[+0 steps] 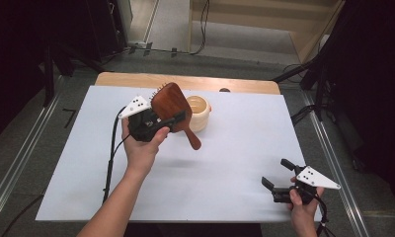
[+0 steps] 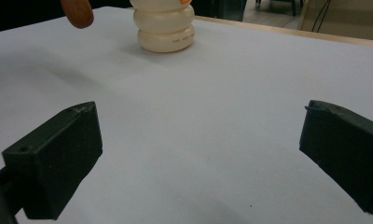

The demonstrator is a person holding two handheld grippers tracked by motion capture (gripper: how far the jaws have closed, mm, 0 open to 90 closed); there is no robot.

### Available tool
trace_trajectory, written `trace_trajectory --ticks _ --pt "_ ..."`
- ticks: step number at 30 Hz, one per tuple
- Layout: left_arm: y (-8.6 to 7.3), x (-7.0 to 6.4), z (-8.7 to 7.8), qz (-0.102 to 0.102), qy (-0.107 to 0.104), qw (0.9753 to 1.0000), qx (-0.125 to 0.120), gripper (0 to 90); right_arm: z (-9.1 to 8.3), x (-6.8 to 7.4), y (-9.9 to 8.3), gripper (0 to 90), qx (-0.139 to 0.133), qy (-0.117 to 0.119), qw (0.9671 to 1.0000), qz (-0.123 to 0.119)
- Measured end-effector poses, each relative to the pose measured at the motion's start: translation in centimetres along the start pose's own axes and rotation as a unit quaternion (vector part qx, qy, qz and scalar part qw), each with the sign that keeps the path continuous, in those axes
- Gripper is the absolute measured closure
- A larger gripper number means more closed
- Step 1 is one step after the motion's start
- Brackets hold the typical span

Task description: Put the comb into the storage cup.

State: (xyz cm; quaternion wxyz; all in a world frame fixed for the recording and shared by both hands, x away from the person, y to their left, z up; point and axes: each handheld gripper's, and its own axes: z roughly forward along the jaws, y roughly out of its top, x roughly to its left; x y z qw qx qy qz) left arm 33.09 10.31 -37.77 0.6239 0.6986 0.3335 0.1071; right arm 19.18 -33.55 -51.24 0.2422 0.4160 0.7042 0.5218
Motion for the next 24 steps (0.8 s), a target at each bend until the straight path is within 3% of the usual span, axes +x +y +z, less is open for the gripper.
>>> trace_trajectory --ticks 24 --pt "2.3 1.7 0.9 -0.001 0.011 0.9999 -0.008 55.4 0.3 0.1 -0.2 0.0 -0.002 0.001 1.0 -0.002"
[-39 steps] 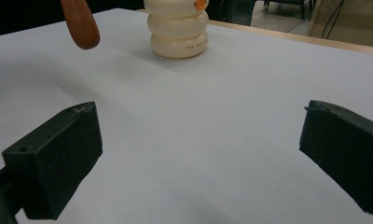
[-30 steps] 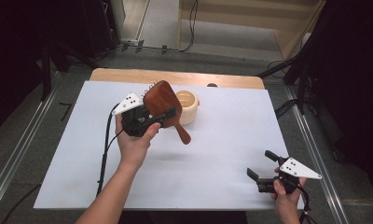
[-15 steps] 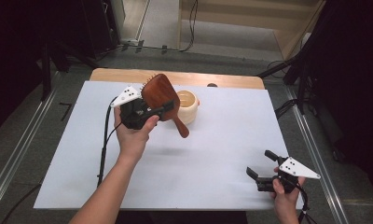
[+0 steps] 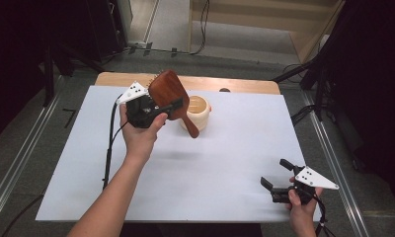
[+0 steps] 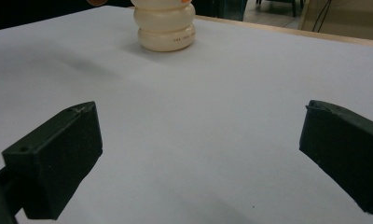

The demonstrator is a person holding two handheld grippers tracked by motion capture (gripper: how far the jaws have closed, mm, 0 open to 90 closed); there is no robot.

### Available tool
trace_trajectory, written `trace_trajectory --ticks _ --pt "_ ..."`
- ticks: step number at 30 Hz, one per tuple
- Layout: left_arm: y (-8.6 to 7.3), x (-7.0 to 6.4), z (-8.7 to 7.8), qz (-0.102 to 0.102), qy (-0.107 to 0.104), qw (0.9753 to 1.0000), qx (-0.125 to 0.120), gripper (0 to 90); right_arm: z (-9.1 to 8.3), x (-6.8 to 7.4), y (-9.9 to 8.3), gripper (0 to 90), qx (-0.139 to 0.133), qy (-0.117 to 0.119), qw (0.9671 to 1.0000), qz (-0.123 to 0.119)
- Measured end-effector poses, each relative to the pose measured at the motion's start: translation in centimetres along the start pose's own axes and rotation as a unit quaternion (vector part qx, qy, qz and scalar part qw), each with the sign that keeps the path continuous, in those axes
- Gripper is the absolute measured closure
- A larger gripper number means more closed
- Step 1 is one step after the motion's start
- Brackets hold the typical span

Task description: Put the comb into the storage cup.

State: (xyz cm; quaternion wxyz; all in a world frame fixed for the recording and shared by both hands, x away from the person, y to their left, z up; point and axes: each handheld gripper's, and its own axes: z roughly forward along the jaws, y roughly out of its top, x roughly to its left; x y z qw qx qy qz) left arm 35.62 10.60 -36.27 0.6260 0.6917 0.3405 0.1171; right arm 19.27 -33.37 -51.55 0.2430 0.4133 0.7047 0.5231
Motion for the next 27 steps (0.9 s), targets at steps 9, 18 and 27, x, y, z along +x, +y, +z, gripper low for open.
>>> trace_trajectory --ticks 9,18,27 --pt "0.7 0.5 0.6 -0.001 0.002 1.0 -0.003 55.4 0.0 -0.1 0.0 0.0 -0.002 0.001 1.0 0.002" --pt "1.6 0.9 1.3 -0.002 0.004 1.0 -0.008 55.4 0.0 -0.1 0.0 0.0 -0.003 0.003 1.0 0.002" --pt "2.4 1.2 2.0 -0.002 0.01 0.9999 -0.011 55.4 -0.1 -0.2 -0.1 0.0 -0.006 0.004 1.0 0.007"
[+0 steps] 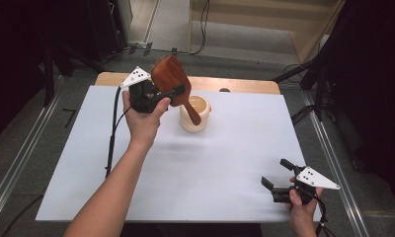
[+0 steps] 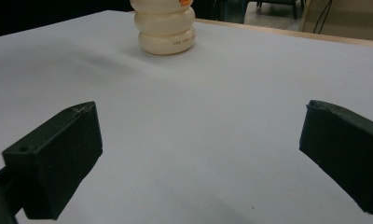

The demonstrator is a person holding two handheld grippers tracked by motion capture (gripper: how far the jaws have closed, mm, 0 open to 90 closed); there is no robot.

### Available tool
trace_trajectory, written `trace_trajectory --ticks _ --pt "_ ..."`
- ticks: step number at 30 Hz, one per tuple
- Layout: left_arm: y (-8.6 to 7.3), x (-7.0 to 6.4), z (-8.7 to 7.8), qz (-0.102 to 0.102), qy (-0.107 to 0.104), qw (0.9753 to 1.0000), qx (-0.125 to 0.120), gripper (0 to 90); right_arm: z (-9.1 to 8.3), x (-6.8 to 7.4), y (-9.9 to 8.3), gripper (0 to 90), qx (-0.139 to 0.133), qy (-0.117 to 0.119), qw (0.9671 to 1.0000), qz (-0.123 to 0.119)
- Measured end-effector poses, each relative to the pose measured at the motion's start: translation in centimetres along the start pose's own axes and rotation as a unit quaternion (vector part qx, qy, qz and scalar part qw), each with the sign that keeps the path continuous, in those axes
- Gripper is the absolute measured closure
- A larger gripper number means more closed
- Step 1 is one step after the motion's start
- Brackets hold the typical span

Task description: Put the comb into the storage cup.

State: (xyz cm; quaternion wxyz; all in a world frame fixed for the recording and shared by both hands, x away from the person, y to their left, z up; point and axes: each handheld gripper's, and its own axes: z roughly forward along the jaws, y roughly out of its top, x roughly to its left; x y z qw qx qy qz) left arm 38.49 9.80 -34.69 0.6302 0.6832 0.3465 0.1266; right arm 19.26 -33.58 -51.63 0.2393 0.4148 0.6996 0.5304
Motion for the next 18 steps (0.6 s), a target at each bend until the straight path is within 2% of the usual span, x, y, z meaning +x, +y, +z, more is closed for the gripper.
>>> trace_trajectory --ticks 18 --pt "1.1 1.1 1.3 -0.003 0.024 0.9997 -0.008 55.4 0.1 0.0 0.0 0.0 0.0 -0.001 1.0 -0.002"
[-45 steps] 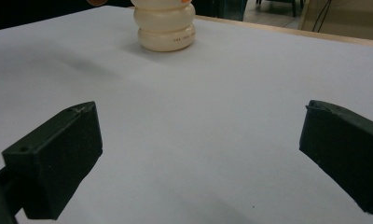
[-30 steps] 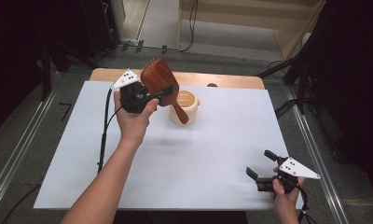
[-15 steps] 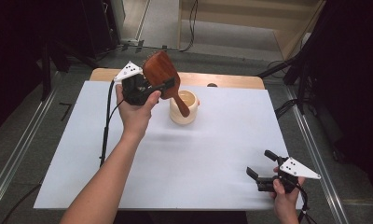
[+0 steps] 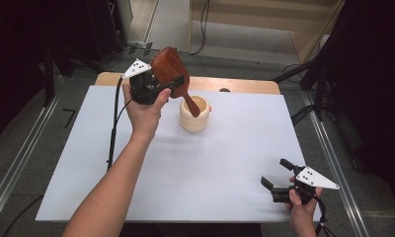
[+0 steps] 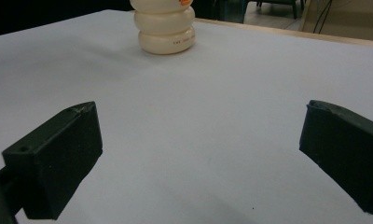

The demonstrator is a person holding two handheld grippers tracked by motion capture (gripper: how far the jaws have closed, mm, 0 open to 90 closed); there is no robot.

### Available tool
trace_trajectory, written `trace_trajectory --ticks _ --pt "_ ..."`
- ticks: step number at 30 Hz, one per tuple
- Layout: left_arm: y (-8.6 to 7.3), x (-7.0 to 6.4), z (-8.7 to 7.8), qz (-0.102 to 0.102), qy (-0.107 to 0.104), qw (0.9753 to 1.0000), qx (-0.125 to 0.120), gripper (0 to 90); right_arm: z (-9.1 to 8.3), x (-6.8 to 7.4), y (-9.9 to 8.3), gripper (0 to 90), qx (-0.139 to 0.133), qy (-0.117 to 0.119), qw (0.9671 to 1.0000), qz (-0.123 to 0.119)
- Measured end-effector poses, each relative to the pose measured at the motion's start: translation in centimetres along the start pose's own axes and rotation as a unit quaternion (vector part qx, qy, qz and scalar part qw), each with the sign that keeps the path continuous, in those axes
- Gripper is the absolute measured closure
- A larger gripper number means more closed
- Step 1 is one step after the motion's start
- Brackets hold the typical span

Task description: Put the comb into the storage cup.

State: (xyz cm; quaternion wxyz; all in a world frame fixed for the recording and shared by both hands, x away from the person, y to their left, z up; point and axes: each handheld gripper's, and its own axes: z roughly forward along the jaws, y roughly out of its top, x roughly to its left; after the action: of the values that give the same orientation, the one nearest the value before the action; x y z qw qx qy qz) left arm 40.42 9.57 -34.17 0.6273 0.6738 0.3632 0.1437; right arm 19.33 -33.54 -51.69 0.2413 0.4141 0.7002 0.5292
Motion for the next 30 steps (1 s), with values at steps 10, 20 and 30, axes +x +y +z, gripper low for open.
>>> trace_trajectory --ticks 10,20,30 --pt "0.5 0.7 0.7 -0.002 0.013 0.9999 -0.007 55.3 0.0 -0.1 0.0 0.0 -0.002 0.003 1.0 0.001" --pt "0.3 1.0 1.6 0.0 0.024 0.9997 -0.007 55.3 0.1 -0.1 0.0 0.0 -0.003 0.003 1.0 0.0" --pt "-0.3 1.7 2.7 -0.005 0.035 0.9994 -0.002 55.3 0.1 -0.1 0.0 0.0 -0.004 0.004 1.0 0.0"
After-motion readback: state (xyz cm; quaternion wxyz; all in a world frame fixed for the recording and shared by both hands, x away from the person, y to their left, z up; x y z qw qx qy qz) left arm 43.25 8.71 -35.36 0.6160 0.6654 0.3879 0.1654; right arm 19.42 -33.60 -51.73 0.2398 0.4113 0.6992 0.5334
